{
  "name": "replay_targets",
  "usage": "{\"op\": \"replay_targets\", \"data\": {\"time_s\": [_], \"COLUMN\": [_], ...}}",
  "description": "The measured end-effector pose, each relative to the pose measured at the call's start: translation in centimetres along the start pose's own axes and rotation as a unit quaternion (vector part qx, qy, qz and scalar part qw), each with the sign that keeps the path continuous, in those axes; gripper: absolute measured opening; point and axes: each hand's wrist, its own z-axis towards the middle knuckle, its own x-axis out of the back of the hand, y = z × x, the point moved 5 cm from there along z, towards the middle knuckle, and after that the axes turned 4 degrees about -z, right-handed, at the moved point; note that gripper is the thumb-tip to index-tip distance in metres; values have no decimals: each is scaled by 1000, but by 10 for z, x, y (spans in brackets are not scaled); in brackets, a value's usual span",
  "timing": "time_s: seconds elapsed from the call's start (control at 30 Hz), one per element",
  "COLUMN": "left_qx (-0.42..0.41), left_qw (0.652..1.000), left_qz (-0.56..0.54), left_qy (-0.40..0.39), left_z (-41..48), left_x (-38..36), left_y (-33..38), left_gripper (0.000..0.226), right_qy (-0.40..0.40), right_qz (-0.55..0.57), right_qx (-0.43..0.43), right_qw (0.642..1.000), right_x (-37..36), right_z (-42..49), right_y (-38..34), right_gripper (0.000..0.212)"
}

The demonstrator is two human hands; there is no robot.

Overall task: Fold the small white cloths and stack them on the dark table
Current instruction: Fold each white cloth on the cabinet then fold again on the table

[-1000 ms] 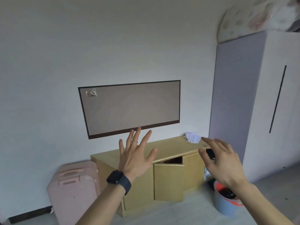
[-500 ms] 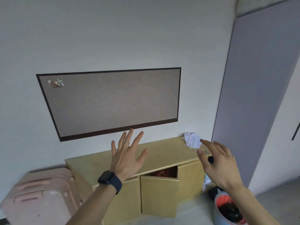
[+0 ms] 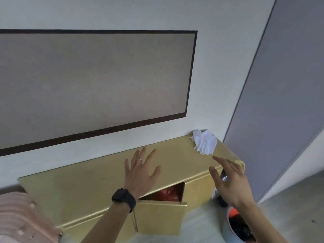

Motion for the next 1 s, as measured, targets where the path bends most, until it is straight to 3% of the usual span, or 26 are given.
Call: {"op": "replay_targets", "data": {"time_s": [0.23, 0.57, 0.77, 0.87, 1.0], "left_qx": [10, 121, 186, 218, 243], "left_qw": [996, 973, 950, 941, 931], "left_qz": [11, 14, 34, 34, 23], "left_qy": [-93, -195, -248, -256, -271], "left_z": [104, 229, 282, 297, 290], "left_x": [-95, -247, -328, -362, -402], "left_y": [-24, -49, -72, -87, -110], "left_gripper": [56, 51, 50, 60, 66], "right_qy": [-83, -278, -269, -248, -219], "right_qz": [-26, -46, 33, 29, 5], "right_qx": [-76, -155, -276, -330, -360], "right_qw": [993, 947, 922, 910, 907], "right_x": [-95, -262, -337, -372, -403], "right_z": [86, 236, 334, 364, 374], "right_y": [75, 196, 258, 285, 306], "right_gripper": [42, 42, 45, 46, 31]}}
